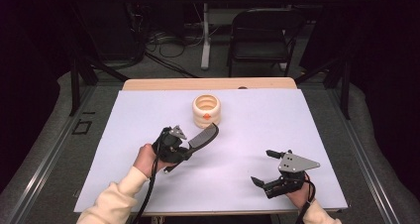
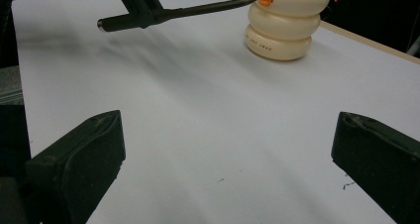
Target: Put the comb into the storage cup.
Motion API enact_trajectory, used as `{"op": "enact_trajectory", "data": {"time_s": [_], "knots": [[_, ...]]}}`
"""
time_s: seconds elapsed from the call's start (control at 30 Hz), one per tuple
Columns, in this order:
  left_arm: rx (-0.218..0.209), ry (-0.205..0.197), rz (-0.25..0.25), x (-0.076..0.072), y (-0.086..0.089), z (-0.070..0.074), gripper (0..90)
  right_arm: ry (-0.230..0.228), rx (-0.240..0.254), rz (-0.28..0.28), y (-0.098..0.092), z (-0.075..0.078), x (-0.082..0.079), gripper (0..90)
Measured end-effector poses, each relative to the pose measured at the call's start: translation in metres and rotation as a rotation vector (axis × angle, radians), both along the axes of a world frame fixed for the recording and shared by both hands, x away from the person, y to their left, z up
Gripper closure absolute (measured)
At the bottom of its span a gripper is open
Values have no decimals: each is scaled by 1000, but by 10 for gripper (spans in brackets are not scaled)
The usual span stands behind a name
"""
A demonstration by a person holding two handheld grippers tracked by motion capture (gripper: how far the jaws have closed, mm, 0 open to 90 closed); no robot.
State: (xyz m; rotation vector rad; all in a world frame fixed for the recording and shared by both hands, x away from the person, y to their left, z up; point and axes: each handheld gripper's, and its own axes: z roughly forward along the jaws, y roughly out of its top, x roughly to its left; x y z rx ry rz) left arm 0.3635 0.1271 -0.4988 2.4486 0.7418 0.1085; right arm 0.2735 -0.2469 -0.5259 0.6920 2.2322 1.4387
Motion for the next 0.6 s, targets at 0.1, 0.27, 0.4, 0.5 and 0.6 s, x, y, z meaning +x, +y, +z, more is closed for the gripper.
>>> {"op": "enact_trajectory", "data": {"time_s": [0.1,0.27,0.4,0.5,0.6], "knots": [[-12,-13,7,-1,2,1,727,1,-2,-2,0,0,0,0],[-22,-29,14,-2,4,1,727,0,-1,-2,0,0,0,0],[-32,-40,20,-4,7,0,727,1,-2,-1,0,0,0,0],[-40,-52,29,-4,9,-1,727,1,-4,-1,0,0,0,0],[-50,-59,31,-5,12,0,727,3,-3,-2,0,0,0,0]]}}
